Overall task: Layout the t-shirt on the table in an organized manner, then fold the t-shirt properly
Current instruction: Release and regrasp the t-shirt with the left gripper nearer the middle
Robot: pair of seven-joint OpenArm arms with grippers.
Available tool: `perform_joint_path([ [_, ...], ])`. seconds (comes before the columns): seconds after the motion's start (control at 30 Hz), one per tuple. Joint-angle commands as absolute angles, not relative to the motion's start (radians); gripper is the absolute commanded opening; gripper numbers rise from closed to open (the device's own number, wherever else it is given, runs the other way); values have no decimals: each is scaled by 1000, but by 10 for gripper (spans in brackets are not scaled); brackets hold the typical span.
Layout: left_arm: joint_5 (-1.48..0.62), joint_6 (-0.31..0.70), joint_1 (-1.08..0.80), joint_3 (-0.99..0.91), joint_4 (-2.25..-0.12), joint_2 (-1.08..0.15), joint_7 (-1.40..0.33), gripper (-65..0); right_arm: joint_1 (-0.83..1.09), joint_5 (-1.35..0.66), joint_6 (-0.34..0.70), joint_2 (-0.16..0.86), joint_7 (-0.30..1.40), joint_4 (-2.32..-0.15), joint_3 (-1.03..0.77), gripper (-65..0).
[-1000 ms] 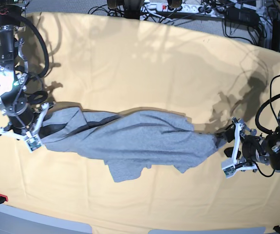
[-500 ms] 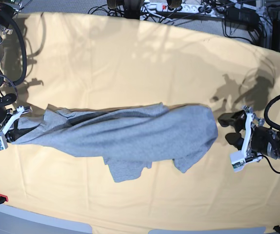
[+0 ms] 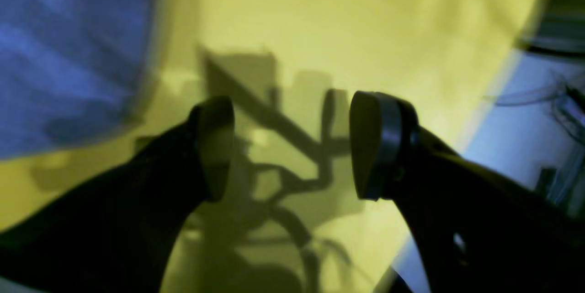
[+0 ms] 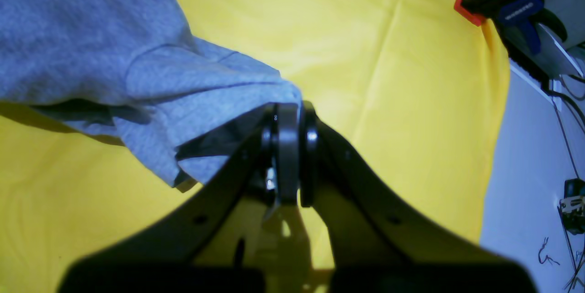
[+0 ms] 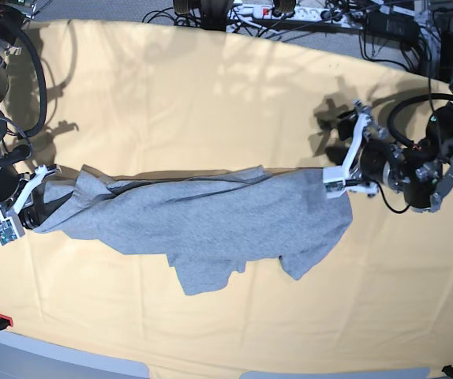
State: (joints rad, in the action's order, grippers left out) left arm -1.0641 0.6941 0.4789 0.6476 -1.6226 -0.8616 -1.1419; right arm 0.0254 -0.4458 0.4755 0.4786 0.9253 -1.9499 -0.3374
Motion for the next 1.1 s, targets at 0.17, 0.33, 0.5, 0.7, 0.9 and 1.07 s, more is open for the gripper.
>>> perform_joint_path([
  [0.17, -828, 690, 491, 633, -1622, -841, -959, -546, 9, -449, 472, 493, 907, -1961, -345, -650],
  [0.33, -638, 630, 492, 633, -1554, -776, -847, -650, 9, -450, 473, 493, 906, -1961, -345, -650],
  [0.5, -459, 582, 508, 633, -1474, -713, -692, -650, 9, -450, 473, 493, 904, -1961, -345, -650],
  [0.7, -415, 448, 606, 633, -1461, -678, -673, -650, 10, -476, 503, 493, 903, -1961, -345, -650],
  [0.9, -364, 380, 725, 633, -1426, -678, -565, -650, 25, -481, 506, 493, 902, -1961, -345, -650],
  [1.07, -324, 346, 801, 633, -1298, -641, -463, -650, 25, -483, 513, 493, 902, -1961, -345, -650],
])
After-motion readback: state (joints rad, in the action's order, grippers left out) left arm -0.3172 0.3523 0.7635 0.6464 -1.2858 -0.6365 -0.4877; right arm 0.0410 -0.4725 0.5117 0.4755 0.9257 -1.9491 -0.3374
